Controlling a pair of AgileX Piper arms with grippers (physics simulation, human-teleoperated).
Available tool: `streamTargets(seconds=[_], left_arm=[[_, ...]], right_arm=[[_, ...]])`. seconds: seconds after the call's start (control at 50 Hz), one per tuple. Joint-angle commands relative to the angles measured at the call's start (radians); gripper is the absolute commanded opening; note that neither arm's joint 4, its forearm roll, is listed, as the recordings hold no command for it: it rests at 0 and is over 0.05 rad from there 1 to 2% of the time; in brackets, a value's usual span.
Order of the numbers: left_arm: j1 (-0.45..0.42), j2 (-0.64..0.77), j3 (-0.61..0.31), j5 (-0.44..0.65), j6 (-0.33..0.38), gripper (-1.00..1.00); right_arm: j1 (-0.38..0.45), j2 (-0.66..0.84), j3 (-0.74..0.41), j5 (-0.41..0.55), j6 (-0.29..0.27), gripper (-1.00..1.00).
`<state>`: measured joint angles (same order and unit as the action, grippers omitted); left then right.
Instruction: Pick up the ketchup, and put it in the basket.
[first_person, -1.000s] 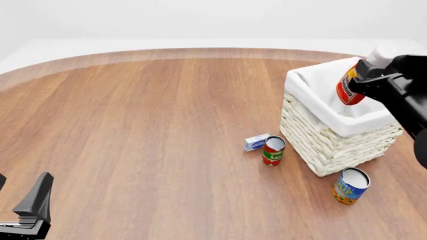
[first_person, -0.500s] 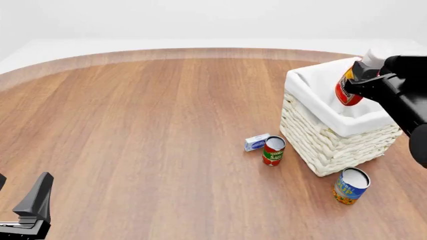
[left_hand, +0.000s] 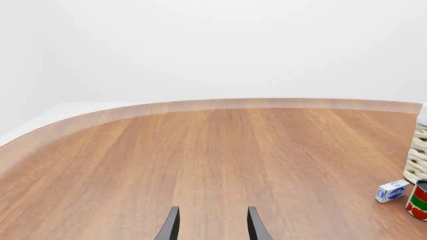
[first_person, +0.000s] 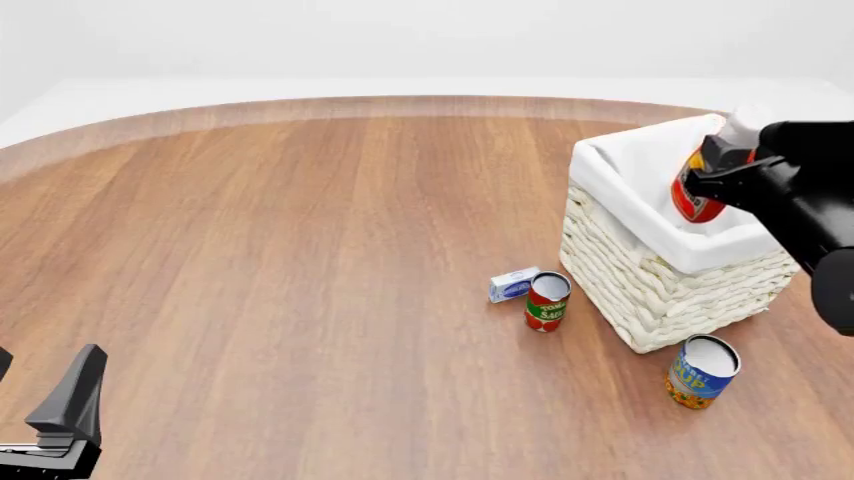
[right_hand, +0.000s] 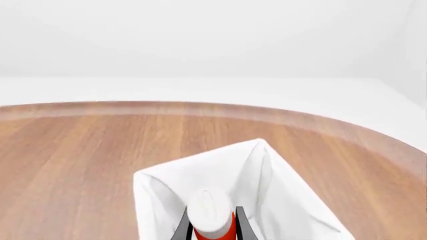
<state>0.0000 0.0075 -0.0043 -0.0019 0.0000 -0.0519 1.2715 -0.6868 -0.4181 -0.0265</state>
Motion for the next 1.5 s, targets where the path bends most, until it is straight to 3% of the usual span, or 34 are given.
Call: streamTargets(seconds=[0.02, 1.16, 1.18, 1.5], left_arm=[[0.000, 0.000, 0.000, 0.000, 0.000, 1.00], [0.000, 0.000, 0.000, 0.000, 0.000, 1.00], [0.000, 0.000, 0.000, 0.000, 0.000, 1.00], [0.000, 0.000, 0.000, 0.000, 0.000, 1.00]], right_arm=[[-0.003, 0.013, -0.004, 0.000, 0.005, -1.00], [0.001, 0.104, -0.037, 0.013, -0.017, -1.00], [0.001, 0.104, -0.036, 0.013, -0.018, 1.00], [0.008, 0.118, -0.033, 0.002, -0.016, 1.00]])
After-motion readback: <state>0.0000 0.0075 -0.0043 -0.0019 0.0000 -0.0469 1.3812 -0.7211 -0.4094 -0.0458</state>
